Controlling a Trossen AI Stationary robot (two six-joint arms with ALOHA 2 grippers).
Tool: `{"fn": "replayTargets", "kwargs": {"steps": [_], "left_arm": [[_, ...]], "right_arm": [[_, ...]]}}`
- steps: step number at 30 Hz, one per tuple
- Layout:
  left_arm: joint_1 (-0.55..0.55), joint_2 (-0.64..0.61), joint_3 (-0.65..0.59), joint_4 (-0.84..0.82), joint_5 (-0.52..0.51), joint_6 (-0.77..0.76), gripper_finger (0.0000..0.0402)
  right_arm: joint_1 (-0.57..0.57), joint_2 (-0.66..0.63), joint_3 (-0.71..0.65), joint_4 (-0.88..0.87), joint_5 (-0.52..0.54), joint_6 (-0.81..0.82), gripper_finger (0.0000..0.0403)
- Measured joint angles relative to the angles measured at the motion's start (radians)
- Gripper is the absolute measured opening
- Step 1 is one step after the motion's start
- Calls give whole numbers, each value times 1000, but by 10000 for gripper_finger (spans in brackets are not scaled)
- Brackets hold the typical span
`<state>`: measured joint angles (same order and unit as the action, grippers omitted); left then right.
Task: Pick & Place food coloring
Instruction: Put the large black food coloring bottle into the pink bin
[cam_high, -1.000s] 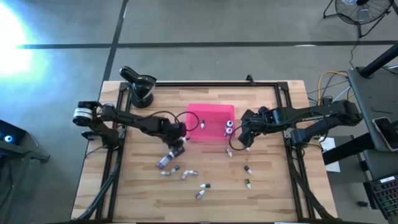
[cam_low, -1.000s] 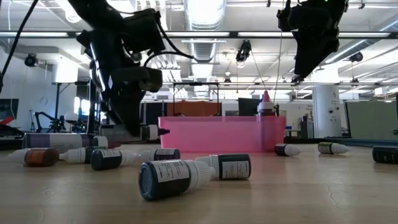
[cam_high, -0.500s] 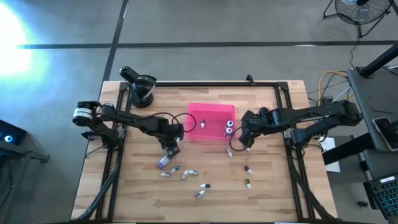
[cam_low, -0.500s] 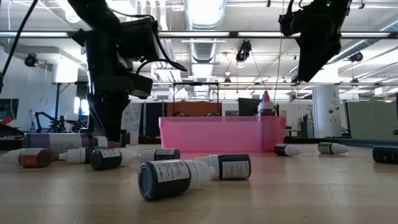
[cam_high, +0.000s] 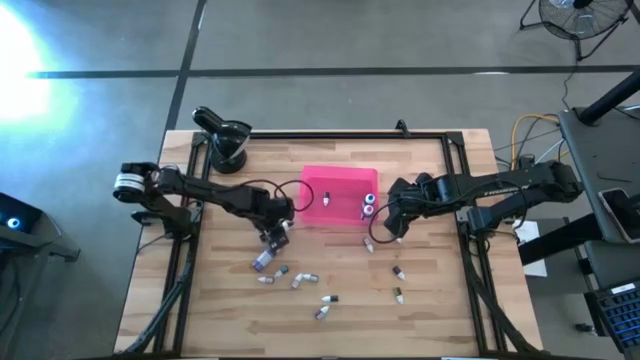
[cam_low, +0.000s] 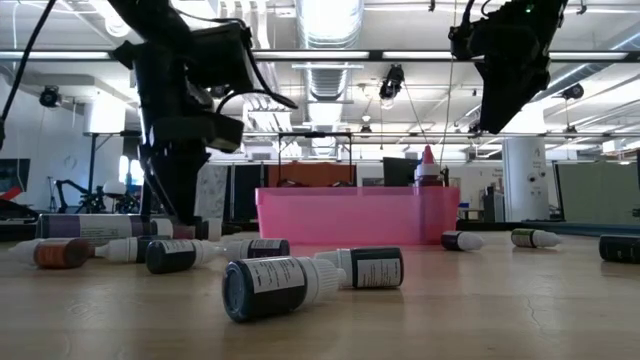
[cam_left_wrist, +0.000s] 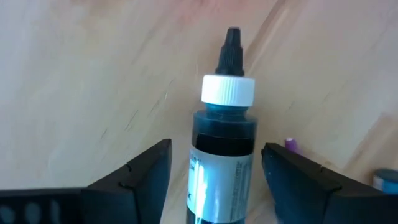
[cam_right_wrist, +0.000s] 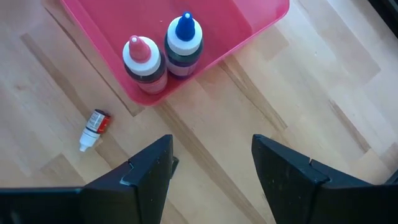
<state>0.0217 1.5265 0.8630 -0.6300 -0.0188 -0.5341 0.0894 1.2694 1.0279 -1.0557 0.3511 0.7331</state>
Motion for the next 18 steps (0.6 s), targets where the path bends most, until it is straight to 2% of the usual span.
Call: {"fn": "replayTargets", "kwargs": {"steps": [7,18], "left_arm": [[20,-5,44,1,-8,-2,225],[42,83,60,37,27,-17,225]], "right_arm": [[-1,0,0,3,0,-3,214],[-2,0,0,22,-1,5,214]]}}
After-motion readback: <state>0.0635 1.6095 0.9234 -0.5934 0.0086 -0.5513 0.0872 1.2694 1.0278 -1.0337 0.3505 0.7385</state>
